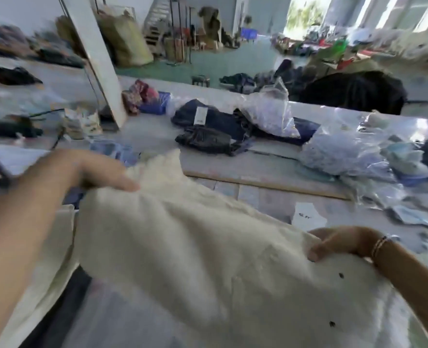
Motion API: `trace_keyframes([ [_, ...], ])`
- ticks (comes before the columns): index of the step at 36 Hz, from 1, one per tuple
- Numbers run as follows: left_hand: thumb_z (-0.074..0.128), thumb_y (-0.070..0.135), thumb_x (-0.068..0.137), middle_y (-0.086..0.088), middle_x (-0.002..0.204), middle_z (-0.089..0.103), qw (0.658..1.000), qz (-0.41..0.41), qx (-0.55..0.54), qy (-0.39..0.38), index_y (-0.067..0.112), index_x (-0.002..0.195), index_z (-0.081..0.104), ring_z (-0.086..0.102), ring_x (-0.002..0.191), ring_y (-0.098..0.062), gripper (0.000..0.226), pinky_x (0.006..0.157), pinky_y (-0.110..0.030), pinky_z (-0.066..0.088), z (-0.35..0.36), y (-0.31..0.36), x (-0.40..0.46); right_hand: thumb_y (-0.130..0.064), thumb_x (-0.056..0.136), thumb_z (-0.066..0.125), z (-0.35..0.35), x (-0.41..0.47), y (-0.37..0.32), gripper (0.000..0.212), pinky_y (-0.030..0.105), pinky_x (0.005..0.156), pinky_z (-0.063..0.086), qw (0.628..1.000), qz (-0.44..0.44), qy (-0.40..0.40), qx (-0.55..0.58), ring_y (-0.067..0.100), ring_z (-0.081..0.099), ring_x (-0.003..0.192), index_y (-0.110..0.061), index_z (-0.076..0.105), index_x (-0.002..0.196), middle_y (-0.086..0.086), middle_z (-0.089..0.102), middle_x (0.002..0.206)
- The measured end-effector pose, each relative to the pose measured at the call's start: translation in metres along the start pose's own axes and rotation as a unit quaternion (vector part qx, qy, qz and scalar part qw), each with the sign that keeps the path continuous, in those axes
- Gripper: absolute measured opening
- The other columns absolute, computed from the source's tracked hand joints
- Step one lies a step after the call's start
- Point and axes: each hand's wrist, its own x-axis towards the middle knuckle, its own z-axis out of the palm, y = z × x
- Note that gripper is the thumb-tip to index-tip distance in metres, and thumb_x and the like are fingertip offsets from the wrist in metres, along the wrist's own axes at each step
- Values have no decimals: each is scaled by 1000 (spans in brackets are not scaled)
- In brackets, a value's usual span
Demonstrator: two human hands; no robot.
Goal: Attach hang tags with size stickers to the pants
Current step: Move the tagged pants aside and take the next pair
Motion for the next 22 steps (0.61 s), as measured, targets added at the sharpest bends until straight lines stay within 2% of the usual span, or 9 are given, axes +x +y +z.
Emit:
trace_keyframes([
  [3, 55, 39, 94, -7, 131, 58, 989, -54, -94, -103, 8, 125, 57, 57, 115, -19, 44, 94, -23, 44, 100, -26, 48, -32, 68, 81, 3, 43, 11, 43, 35, 76, 57, 990, 77, -41, -113, 23, 70, 89, -13, 68, 104, 12, 71, 106],
  [5, 56, 34, 95, -8, 131, 58, 978, -89, -146, -121, 9, 125, 58, 58, 117, -22, 39, 82, -20, 47, 161, -39, 71, -42, 75, 75, 19, 80, 19, 40, 30, 78, 53, 971, 98, -2, -219, 17, 65, 90, -18, 65, 106, 4, 69, 106],
  [8, 50, 32, 97, -14, 132, 56, 971, -165, -172, -14, 5, 125, 54, 56, 118, -26, 39, 80, -23, 43, 240, -47, 92, -34, 87, 62, 48, 132, 41, 40, 31, 95, 38, 904, 58, 159, -392, 17, 55, 109, -21, 54, 124, 1, 58, 126],
  [10, 49, 32, 96, -18, 121, 61, 958, -204, -167, 114, 4, 111, 60, 58, 110, -31, 34, 84, -29, 44, 273, -49, 99, -22, 88, 51, 66, 151, 59, 38, 43, 109, 25, 876, 35, 262, -404, 18, 49, 121, -29, 50, 125, -4, 53, 132],
  [12, 58, 26, 90, -22, 111, 64, 947, -217, -137, 195, 3, 104, 62, 58, 103, -36, 27, 86, -37, 47, 289, -44, 98, -26, 89, 51, 80, 151, 73, 37, 45, 111, 19, 876, 15, 308, -372, 16, 45, 126, -33, 49, 125, -8, 51, 133],
  [14, 72, 10, 76, -28, 109, 61, 941, -212, -101, 243, -1, 111, 61, 57, 100, -43, 38, 86, -47, 46, 296, -34, 101, -30, 89, 56, 92, 140, 90, 33, 35, 105, 24, 882, -21, 367, -295, 17, 45, 124, -29, 55, 122, -6, 53, 128],
  [17, 82, -9, 51, -36, 106, 58, 946, -120, -111, 279, -8, 104, 65, 57, 89, -53, 56, 77, -58, 46, 299, -3, 105, -12, 86, 63, 107, 113, 126, 23, 33, 89, 39, 881, -30, 468, -64, 31, 57, 108, -10, 65, 109, 11, 62, 114],
  [19, 74, 9, 64, -33, 108, 61, 950, -45, -82, 299, -8, 102, 68, 60, 91, -52, 42, 77, -58, 50, 296, 27, 101, -5, 86, 62, 115, 93, 154, 24, 33, 84, 42, 871, 36, 487, 45, 32, 60, 100, -4, 65, 109, 18, 64, 112],
  [22, 39, 37, 73, -30, 111, 64, 966, 35, -66, 248, -6, 102, 70, 65, 94, -47, 61, 76, -58, 52, 302, 67, 98, -7, 86, 63, 126, 71, 190, 28, 32, 78, 40, 869, 122, 466, 111, 29, 61, 99, -2, 64, 113, 19, 65, 109],
])
